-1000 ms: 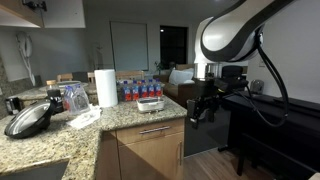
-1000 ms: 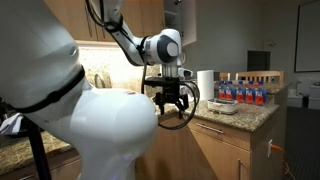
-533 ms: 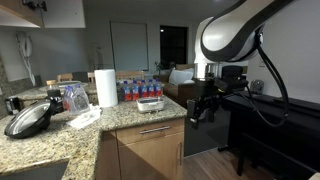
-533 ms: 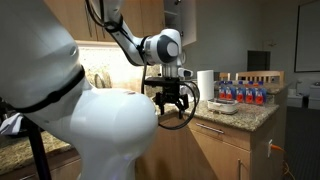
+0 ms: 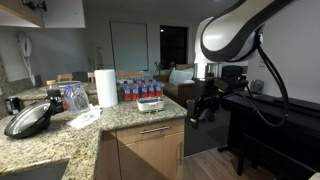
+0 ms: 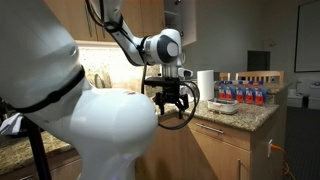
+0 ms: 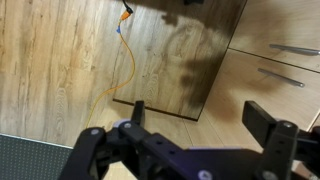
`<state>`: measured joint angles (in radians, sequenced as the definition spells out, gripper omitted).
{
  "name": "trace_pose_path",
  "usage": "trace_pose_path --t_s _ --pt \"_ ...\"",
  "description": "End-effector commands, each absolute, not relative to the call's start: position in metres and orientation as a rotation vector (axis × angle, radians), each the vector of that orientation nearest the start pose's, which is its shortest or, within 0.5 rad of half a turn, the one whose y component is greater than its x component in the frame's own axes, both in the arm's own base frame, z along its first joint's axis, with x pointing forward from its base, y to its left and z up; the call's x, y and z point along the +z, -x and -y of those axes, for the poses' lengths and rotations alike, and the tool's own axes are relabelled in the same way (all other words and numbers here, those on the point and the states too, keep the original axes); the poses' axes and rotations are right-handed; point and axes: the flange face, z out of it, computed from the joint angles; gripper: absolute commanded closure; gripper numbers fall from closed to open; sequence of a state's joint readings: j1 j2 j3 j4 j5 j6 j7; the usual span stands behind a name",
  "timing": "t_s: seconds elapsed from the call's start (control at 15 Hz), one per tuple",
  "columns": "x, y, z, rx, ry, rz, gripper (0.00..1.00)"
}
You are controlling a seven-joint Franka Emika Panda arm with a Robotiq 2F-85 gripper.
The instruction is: Close the open drawer
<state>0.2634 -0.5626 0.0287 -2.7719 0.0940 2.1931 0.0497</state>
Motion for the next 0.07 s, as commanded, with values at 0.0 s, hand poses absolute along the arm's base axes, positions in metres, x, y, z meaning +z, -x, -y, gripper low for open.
trace_pose_path --t_s 0.0 --pt "0.3736 -0.3299 -0.1018 0.041 3.072 0.281 0.00"
